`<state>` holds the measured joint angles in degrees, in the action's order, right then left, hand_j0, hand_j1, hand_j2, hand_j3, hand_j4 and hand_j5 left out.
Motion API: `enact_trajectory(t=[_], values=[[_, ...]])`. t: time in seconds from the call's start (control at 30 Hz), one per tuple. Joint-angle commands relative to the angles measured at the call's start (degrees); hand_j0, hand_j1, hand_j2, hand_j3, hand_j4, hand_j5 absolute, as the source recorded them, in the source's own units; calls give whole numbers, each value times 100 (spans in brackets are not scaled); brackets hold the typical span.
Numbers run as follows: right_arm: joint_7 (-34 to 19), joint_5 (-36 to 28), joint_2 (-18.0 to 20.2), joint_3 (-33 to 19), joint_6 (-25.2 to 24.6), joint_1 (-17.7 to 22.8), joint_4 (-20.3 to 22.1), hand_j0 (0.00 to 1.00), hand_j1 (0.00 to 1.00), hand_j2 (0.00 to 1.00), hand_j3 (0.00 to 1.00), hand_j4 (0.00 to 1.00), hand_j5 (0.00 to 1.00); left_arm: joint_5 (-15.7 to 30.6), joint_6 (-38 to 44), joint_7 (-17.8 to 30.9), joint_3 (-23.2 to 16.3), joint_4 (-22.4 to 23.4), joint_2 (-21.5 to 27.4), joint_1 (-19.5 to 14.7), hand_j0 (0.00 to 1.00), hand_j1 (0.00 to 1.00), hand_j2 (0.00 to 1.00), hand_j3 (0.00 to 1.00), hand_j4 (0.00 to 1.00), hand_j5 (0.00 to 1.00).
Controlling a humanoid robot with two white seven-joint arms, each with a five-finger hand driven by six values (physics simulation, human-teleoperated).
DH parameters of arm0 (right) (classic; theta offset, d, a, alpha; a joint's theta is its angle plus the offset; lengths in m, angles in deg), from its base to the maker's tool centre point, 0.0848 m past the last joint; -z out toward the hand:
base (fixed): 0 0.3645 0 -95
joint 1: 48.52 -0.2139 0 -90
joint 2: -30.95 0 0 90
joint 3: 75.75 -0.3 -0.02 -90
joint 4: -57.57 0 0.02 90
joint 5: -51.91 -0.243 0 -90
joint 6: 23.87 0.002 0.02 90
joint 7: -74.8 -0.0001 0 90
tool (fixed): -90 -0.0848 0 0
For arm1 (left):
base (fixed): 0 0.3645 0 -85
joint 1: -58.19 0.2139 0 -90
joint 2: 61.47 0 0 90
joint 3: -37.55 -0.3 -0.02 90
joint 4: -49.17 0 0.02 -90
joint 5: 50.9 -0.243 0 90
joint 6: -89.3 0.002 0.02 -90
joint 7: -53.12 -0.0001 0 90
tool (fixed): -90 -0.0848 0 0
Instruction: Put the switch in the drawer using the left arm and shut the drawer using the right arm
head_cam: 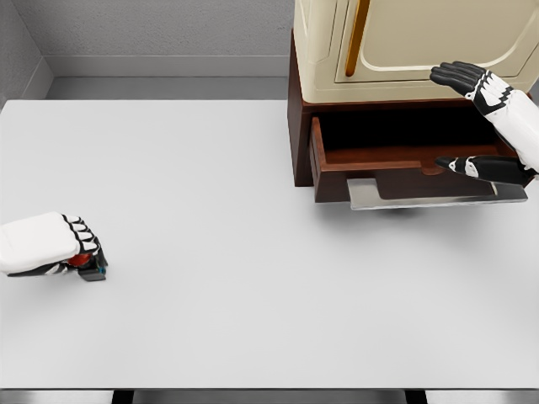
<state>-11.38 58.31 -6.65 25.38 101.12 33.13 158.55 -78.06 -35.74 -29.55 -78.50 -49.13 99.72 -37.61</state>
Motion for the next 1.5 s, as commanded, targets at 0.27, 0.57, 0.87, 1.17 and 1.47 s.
enact_trajectory(t=[0.27,0.57,0.87,1.17,1.47], values=[[5,-34,7,-6,1,18,-8,100,100,100,100,100,100,96,4,-13,12,4,-53,-97,49,49,49,49,49,49],[5,-34,7,-6,1,18,-8,100,100,100,100,100,100,211,4,-13,12,13,-140,-325,49,49,49,49,49,49],[5,-34,7,-6,1,26,-8,100,100,100,100,100,100,211,4,-21,3,-5,-378,-615,49,49,49,49,49,49],[5,-34,7,-6,1,26,-8,100,100,100,100,100,100,211,4,-21,-6,-40,-562,-782,49,49,49,49,49,49],[5,-34,7,-6,1,26,-8,100,100,100,100,100,100,211,4,-13,-15,-57,-773,-984,49,49,49,49,49,49]])
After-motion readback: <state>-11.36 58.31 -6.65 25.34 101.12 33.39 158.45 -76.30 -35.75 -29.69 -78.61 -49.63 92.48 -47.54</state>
